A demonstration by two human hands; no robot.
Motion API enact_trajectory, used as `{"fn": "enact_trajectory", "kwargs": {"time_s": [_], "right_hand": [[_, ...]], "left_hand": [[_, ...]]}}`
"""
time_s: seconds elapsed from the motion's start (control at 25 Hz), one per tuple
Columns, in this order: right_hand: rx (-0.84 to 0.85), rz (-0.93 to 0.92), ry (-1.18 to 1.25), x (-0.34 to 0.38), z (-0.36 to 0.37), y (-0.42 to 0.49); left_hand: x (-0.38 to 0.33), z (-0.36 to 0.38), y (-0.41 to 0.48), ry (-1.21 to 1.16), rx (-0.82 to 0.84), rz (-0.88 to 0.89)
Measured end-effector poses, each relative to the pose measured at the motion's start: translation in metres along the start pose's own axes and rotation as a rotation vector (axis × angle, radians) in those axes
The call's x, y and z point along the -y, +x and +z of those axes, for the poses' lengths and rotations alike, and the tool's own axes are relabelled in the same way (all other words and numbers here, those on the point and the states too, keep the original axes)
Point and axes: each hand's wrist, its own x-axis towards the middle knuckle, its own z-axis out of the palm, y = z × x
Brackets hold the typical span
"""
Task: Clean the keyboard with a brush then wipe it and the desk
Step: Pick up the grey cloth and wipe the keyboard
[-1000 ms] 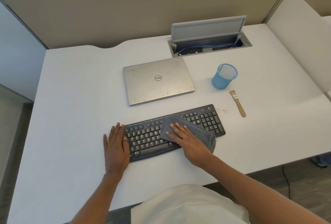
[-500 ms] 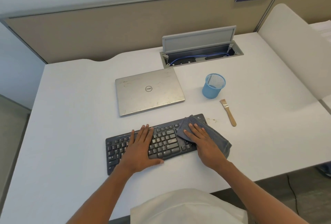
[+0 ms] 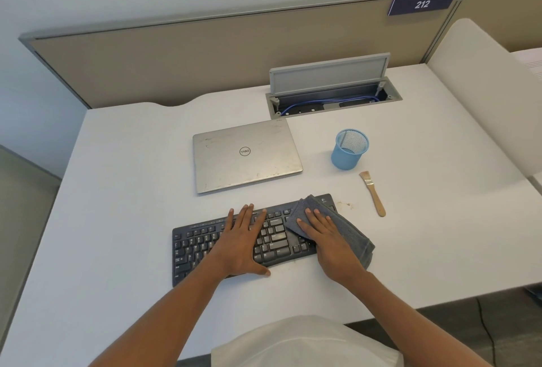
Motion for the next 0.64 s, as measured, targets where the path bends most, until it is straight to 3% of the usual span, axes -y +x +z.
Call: {"fn": "enact_trajectory", "kwargs": {"time_s": [0.16, 0.4, 0.64], "right_hand": [[-0.021, 0.007, -0.032, 0.006, -0.005, 0.001], [-0.124, 0.011, -0.265, -0.006, -0.006, 0.006], [-0.25, 0.098, -0.011, 0.002, -0.033, -0.001]], "left_hand": [[-0.002, -0.007, 0.0, 0.019, -0.027, 0.037], [-0.004, -0.016, -0.003, 0.006, -0.063, 0.064], [-0.003, -0.028, -0.001, 0.024, -0.092, 0.072]]}}
